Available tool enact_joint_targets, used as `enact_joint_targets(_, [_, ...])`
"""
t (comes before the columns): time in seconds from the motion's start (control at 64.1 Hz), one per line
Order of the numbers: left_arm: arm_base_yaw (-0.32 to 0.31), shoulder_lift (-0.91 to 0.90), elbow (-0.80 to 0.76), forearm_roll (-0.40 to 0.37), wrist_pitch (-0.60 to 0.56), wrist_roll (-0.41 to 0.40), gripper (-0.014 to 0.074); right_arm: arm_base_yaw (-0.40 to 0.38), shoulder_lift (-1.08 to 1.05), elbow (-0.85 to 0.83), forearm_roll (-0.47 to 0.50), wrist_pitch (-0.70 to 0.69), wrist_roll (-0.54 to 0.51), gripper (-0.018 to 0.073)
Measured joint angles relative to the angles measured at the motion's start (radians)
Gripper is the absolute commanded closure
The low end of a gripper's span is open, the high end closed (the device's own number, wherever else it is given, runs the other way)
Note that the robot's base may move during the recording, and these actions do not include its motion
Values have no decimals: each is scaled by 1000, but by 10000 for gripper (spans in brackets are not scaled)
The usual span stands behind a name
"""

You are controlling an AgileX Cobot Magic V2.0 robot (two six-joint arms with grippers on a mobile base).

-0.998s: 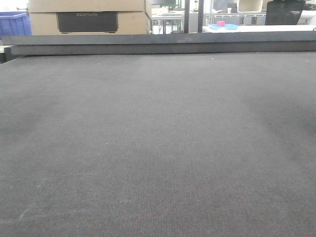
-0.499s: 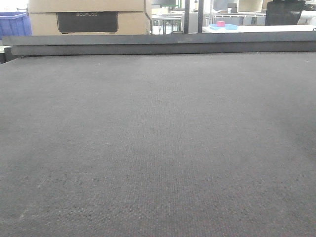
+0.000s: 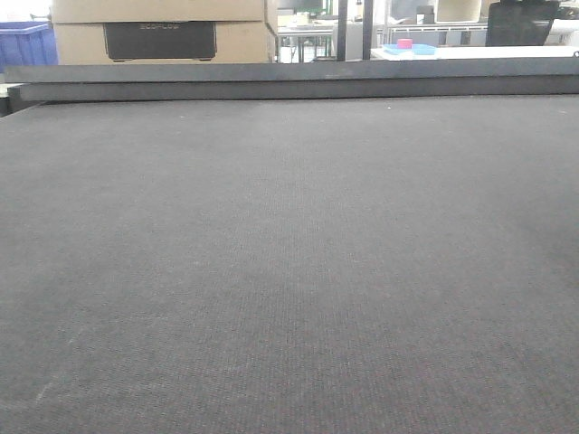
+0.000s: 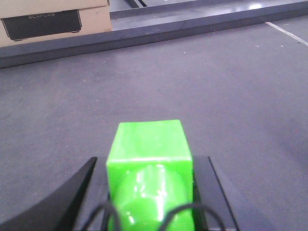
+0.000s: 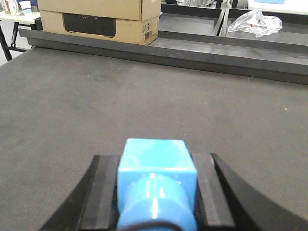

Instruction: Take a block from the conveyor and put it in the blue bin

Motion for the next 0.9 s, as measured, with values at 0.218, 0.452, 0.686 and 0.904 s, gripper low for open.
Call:
enact_joint_targets(0.218, [0, 0, 0, 0, -2, 0, 707, 0, -1, 0, 0, 0, 0, 721])
enact_joint_targets(0.452, [0, 0, 0, 0, -4, 0, 707, 0, -2, 0, 0, 0, 0, 721])
enact_joint_targets(0.686, [0, 0, 0, 2, -4, 0, 707, 0, -2, 0, 0, 0, 0, 721])
enact_joint_targets(0.904, [0, 0, 0, 3, -6, -2, 707, 0, -2, 0, 2, 0, 0, 721])
